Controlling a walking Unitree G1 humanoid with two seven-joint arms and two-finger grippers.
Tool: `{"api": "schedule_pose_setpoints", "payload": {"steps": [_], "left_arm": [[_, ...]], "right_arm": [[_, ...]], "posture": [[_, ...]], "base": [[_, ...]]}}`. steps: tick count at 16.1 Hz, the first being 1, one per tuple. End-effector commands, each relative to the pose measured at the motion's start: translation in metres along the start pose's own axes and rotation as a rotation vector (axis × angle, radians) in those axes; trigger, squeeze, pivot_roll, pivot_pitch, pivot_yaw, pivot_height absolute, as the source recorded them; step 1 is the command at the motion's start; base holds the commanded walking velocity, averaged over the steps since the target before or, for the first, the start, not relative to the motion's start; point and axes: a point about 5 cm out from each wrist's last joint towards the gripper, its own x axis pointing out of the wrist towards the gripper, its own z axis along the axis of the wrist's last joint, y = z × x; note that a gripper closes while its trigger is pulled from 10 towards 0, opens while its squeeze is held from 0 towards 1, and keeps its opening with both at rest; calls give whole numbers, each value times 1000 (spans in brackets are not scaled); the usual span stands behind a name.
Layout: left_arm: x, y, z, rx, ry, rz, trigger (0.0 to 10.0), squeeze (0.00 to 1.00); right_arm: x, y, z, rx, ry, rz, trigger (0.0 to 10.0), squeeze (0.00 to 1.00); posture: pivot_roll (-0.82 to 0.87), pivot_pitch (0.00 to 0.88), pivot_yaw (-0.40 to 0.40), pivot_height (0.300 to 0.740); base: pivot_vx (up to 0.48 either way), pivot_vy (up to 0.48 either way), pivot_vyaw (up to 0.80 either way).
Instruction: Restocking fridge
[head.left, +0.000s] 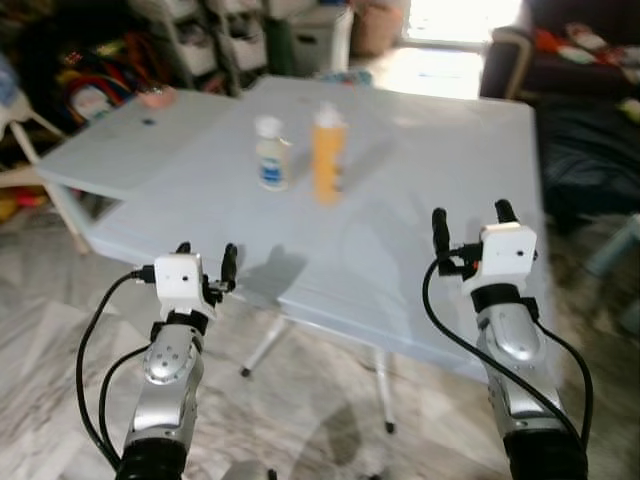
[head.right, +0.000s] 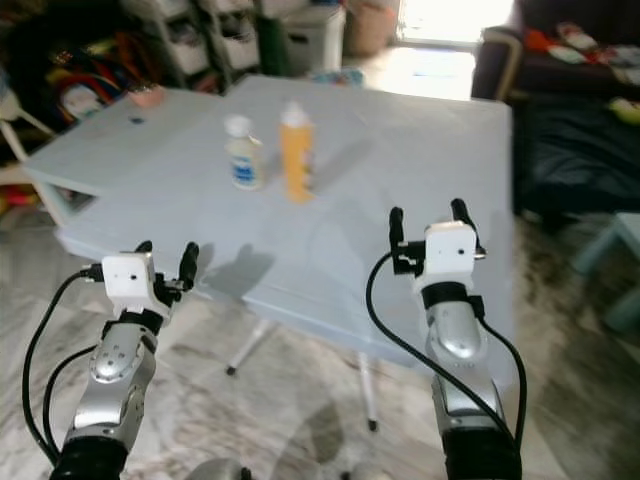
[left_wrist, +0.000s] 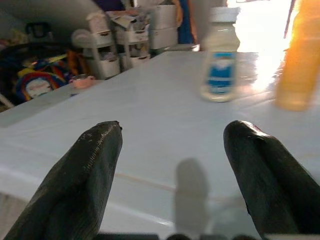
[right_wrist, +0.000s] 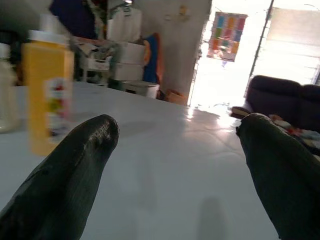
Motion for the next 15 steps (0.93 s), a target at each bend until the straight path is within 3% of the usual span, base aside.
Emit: {"api": "schedule_pose_setpoints", "payload": {"steps": [1,5,7,10,15], "left_arm": [[-1,11,1,20,1,25,10000,0],[0,7,3,30,-15,6,10000,0],[0,5,2,15,-7,-4,10000,0],[0,-2,2,38,-1,-55,10000,0],[-8,7,2,64,12,-58,10000,0]], "right_arm": [[4,10,5,18,-27,28,10000,0],[5,14,4,20,-24,41,10000,0],[6,15,4,17,-24,43,10000,0],[18,16,8,20,-36,57,10000,0],[43,24,16,30,-49,76,10000,0]], "posture": [[-7,4,23,740],[-2,14,26,740],[-1,16,26,740],[10,48,24,740],[44,96,22,740]], "base": [[337,341,0],[338,340,0],[187,0,0],[0,0,0],[0,0,0]]}}
